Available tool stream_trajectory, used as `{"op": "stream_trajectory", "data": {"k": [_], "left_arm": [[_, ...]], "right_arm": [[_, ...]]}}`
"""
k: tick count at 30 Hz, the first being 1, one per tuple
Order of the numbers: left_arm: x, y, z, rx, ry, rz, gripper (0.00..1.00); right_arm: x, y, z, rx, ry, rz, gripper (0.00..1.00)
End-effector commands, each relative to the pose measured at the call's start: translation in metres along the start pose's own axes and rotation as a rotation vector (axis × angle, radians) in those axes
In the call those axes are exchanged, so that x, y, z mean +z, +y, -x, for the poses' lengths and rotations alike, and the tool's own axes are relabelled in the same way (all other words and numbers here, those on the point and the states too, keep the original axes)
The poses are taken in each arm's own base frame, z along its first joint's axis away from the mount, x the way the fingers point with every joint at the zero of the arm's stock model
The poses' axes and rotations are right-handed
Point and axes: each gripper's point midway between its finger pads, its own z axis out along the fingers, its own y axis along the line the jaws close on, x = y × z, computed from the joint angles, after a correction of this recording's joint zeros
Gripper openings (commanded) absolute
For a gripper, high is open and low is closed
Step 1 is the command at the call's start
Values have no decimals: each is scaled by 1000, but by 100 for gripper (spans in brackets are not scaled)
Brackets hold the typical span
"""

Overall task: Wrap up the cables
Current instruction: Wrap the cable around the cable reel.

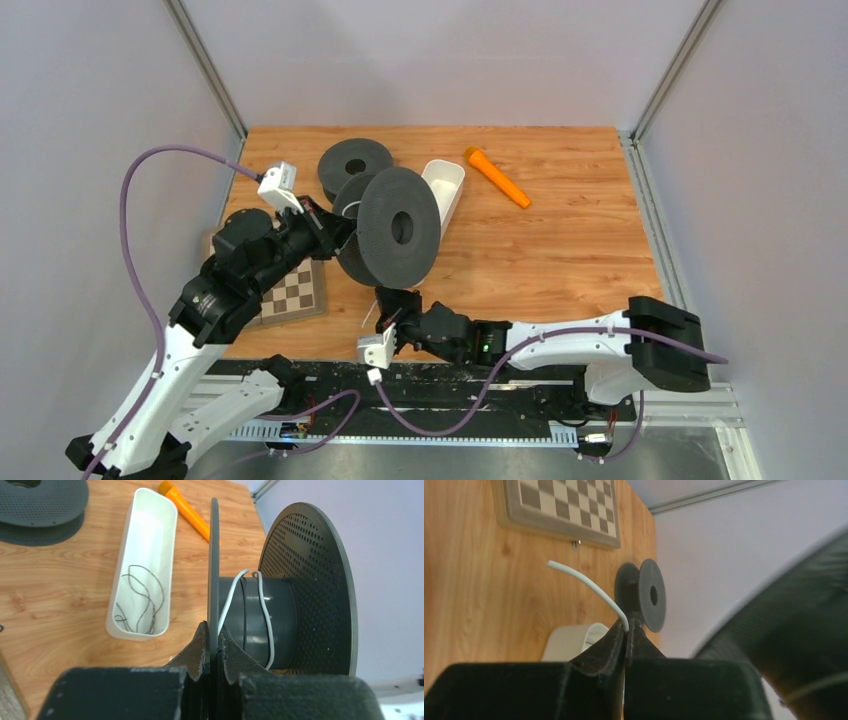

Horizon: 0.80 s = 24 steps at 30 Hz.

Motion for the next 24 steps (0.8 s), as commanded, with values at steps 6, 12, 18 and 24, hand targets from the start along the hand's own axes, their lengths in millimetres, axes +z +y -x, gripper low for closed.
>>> {"op": "stream_trajectory", "data": {"k": [6, 12, 18, 24], "left_arm": [[18, 13, 14, 91, -123, 22, 0], [33, 28, -4, 113, -99, 35, 0], [37, 34, -20, 142, -71, 18, 0], [38, 35, -32, 191, -78, -32, 0]], "right_arm": [[-33, -56, 65, 747, -385, -134, 0], [-26, -85, 63, 1116, -427, -216, 0], [-14, -117, 54, 1334, -397, -302, 0], [3, -140, 39, 1494, -304, -387, 0]]}}
